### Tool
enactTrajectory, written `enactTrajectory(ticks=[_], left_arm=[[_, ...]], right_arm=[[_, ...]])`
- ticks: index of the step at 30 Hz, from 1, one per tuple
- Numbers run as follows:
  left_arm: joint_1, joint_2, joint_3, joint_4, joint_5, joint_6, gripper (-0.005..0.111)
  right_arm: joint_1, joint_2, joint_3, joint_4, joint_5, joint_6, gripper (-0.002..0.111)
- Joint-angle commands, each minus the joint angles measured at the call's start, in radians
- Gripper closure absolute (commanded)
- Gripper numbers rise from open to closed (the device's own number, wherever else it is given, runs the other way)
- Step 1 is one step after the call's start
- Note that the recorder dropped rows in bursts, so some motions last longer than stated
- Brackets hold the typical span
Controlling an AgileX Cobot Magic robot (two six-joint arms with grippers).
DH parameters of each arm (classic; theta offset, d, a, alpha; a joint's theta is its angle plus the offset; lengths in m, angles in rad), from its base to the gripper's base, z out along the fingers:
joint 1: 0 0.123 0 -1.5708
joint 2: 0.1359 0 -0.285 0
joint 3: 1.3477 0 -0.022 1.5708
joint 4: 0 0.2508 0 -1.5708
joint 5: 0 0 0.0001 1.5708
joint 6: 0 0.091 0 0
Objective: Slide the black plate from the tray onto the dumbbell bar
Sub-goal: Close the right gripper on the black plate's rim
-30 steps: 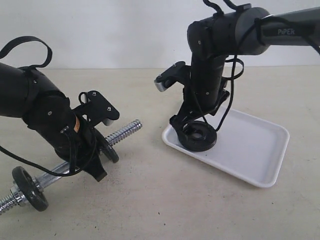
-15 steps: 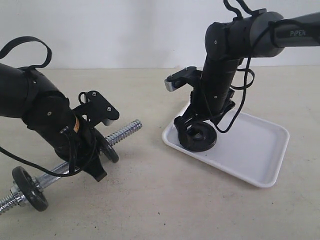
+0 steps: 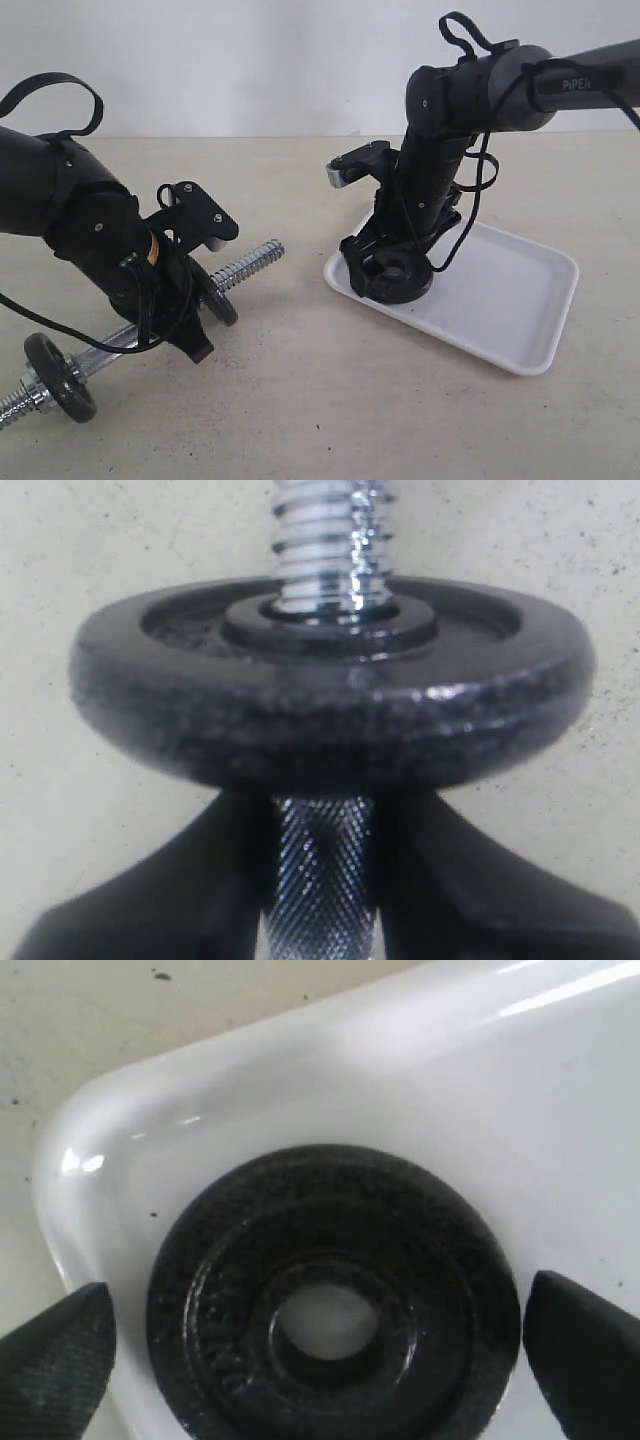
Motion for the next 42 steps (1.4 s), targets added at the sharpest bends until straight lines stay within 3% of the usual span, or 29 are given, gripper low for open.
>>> enactTrajectory(ticks=[1,20,30,42], left_arm=[[-0.006,-0.022,-0.001,-0.012,-0.011,-0.008,0.102],[-0.006,-0.022,-0.001,-0.012,-0.008,-0.008,0.102],[-0.006,-0.022,-0.001,-0.012,-0.003,-0.008,0.102],[-0.006,-0.022,-0.001,-0.012,-0.003,-0.008,0.102]], right_arm=[[0.000,0.008,0.000,-0.014,-0.006,-0.004,0.003],[-0.002,0.008,0.000,-0.056,-0.006,0.001,0.003],[-0.002,0.011,0.000,-0.177,0.005,0.139,0.003],[-0.002,0.011,0.000,-0.129,-0.012,0.131,0.003]])
